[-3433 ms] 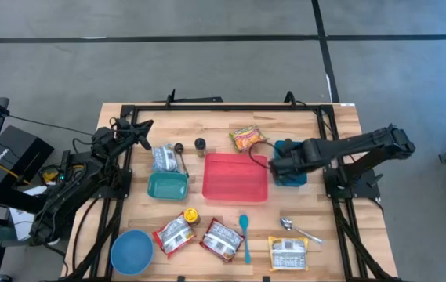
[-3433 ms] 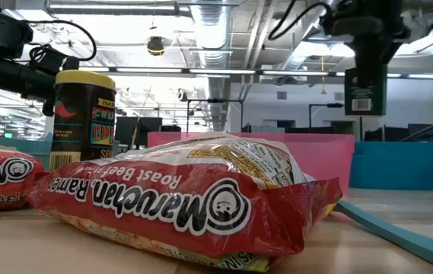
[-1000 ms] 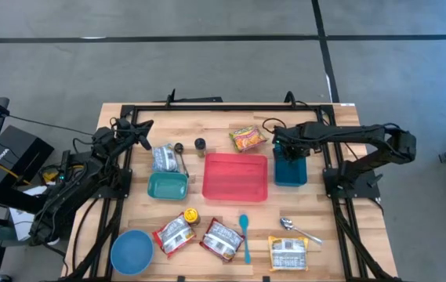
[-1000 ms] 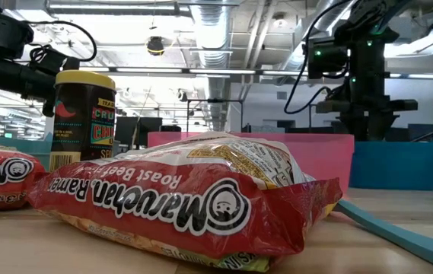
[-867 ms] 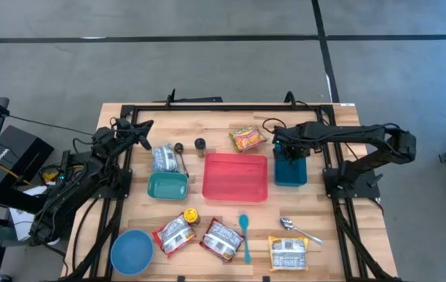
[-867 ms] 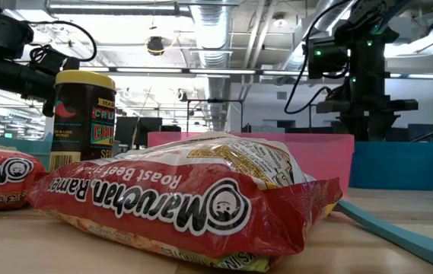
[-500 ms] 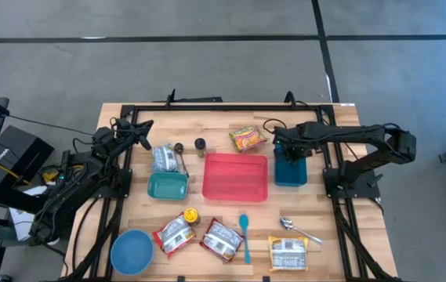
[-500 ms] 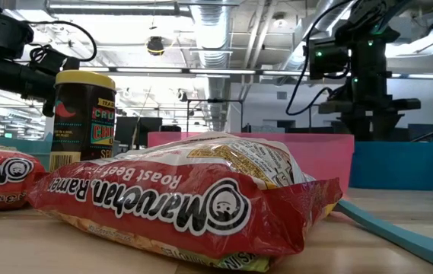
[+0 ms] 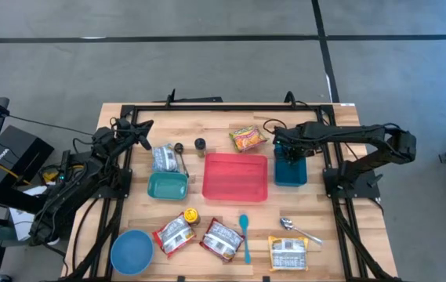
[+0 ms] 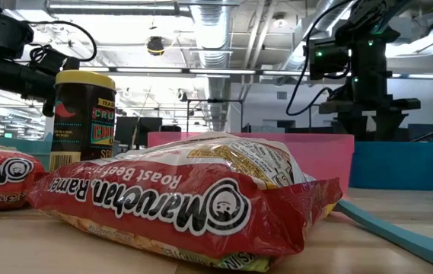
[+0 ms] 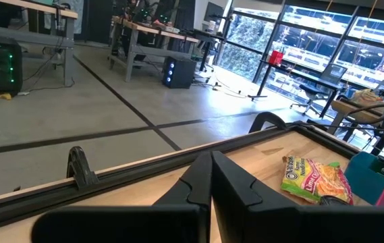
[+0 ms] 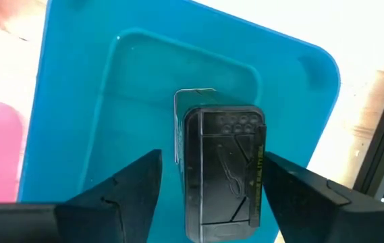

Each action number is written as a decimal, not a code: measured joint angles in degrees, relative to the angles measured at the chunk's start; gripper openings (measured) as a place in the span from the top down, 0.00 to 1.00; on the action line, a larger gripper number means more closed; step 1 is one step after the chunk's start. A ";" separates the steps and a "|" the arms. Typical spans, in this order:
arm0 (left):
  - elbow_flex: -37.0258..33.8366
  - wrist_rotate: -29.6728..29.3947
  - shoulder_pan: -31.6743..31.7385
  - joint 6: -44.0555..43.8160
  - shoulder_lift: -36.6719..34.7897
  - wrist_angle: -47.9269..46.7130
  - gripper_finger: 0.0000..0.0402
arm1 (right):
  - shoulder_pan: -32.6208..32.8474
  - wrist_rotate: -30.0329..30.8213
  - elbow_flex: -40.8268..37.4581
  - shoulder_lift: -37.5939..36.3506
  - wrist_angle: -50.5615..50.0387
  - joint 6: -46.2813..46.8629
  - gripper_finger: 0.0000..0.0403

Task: Pick & Place Food Item
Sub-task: Put the black seasoning can into the blue bin, then put the black seasoning bottle into the blue bin

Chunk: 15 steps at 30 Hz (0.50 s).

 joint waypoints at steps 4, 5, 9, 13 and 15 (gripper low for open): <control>0.01 0.01 0.00 0.00 0.00 0.02 1.00 | 0.00 -0.86 0.04 -0.73 -0.33 -1.29 0.39; 0.01 0.02 -0.02 0.00 0.00 0.02 1.00 | 0.01 -1.05 0.04 -1.05 -0.28 -1.32 0.39; 0.00 0.00 -0.02 0.00 0.00 0.02 1.00 | 0.04 -1.10 0.04 -3.09 -0.36 -1.34 0.39; 0.02 0.02 -0.01 0.01 0.00 0.02 1.00 | 0.04 -1.11 0.05 -5.97 -0.42 -1.41 0.39; 0.01 0.01 -0.02 0.02 0.00 0.02 1.00 | 0.04 -1.10 0.04 -7.48 -0.42 -1.48 0.39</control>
